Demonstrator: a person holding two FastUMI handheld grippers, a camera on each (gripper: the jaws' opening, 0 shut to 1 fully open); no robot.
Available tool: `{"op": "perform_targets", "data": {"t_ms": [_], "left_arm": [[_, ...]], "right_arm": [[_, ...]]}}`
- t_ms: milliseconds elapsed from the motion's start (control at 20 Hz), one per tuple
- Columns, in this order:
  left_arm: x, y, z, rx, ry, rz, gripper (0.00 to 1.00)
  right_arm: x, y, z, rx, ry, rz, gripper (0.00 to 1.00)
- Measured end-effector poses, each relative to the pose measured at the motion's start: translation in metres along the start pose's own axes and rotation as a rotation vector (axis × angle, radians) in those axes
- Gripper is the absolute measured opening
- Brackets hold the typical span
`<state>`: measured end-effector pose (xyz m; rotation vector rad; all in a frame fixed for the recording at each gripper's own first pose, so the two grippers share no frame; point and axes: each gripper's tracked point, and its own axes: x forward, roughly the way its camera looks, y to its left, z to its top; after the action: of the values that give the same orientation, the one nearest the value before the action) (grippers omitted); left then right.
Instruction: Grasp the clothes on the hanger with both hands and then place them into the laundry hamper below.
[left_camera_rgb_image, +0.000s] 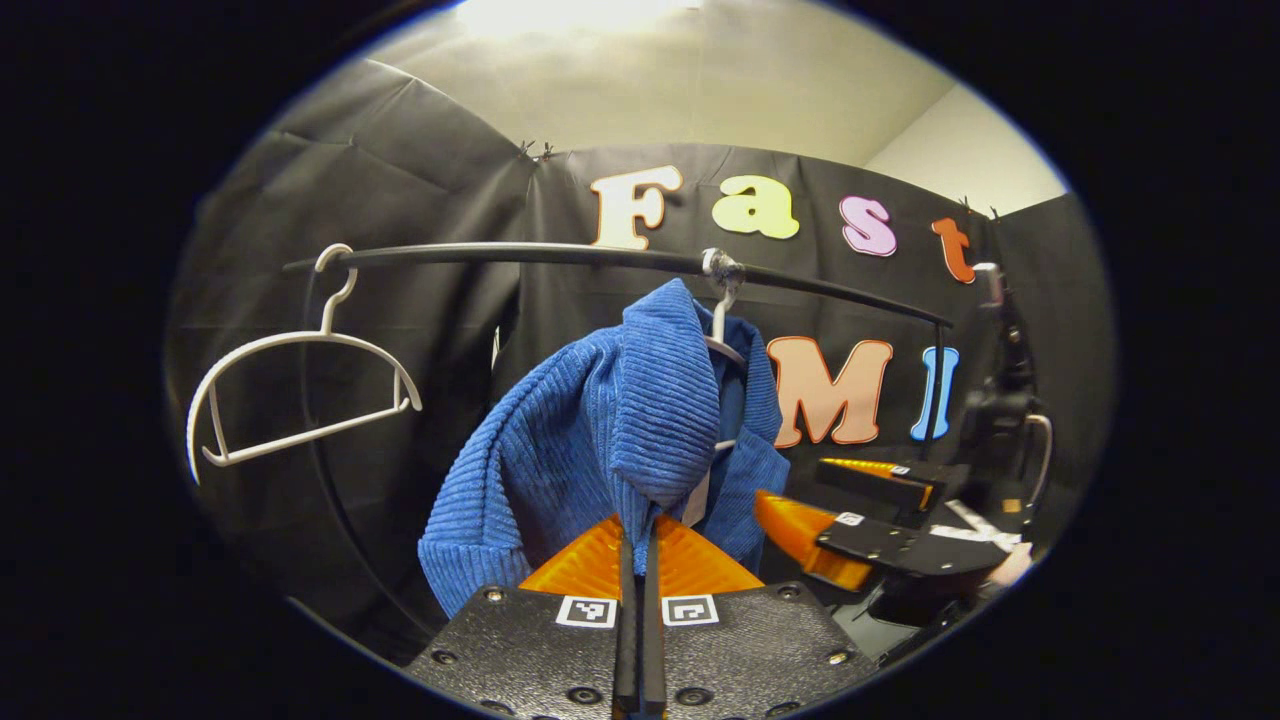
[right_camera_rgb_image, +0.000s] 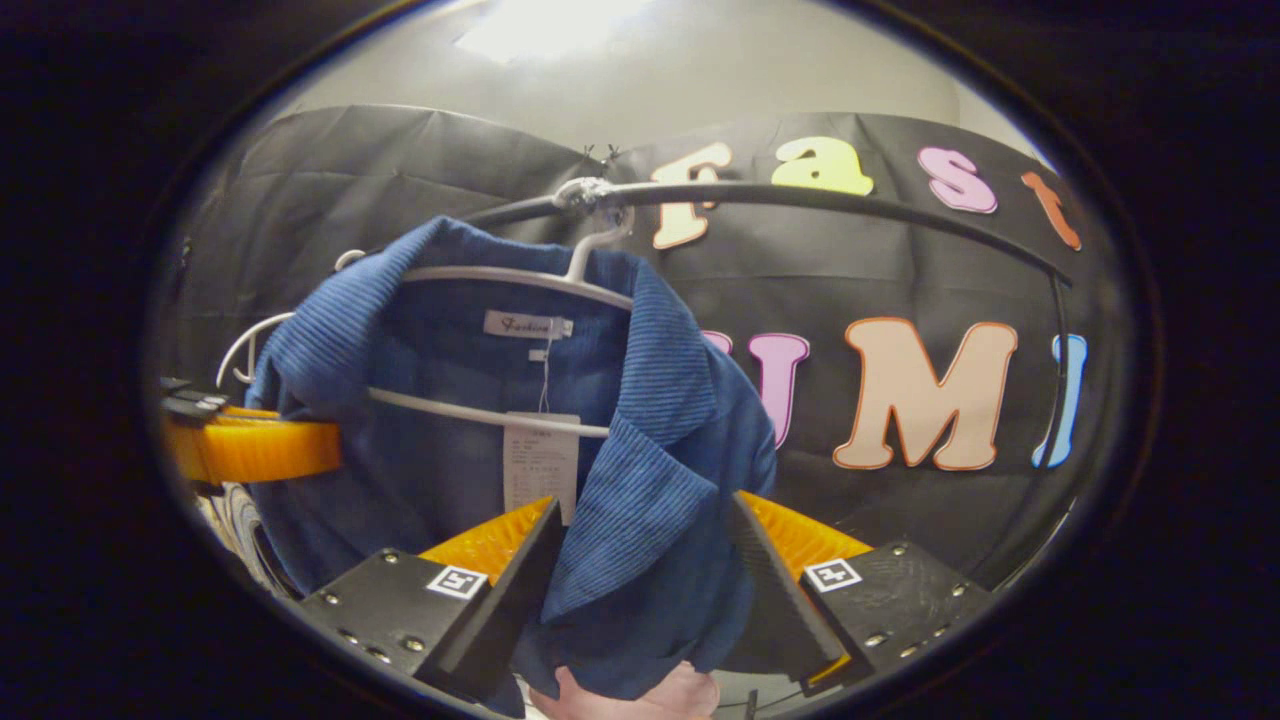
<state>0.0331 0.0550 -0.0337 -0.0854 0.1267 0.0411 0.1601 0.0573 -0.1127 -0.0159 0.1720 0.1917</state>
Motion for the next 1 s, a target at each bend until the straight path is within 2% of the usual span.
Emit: {"op": "perform_targets", "data": {"t_ms": [100,150,200,250,300,600,650,850,1000], "left_arm": [[-0.004,0.003,0.008,0.004,-0.008,0.004,0.02],[-0.006,0.003,0.011,0.005,-0.014,0.003,0.02],[-0.008,0.004,0.017,0.008,-0.023,0.005,0.02],[-0.009,0.005,0.023,0.013,-0.031,0.005,0.02],[-0.012,0.005,0.028,0.019,-0.042,0.004,0.01],[-0.019,0.007,0.054,0.081,-0.101,0.024,0.02],[-0.019,0.008,0.057,0.088,-0.105,0.029,0.02],[-0.027,0.015,0.067,0.096,-0.128,0.049,0.01],[-0.033,0.032,0.078,0.132,-0.14,0.085,0.01]], "right_arm": [[0.016,-0.001,-0.006,0.015,0.011,-0.036,0.99],[0.023,-0.001,-0.01,0.03,0.019,-0.051,0.96],[0.03,-0.001,-0.013,0.04,0.025,-0.057,0.99],[0.037,0.0,-0.016,0.045,0.029,-0.062,0.96],[0.043,0.001,-0.018,0.049,0.034,-0.068,1.0],[0.069,-0.015,-0.037,0.073,0.085,-0.112,0.99],[0.07,-0.02,-0.04,0.078,0.095,-0.125,0.96],[0.073,-0.033,-0.044,0.112,0.131,-0.149,0.3],[0.063,-0.055,-0.029,0.092,0.081,-0.209,0.3]]}}
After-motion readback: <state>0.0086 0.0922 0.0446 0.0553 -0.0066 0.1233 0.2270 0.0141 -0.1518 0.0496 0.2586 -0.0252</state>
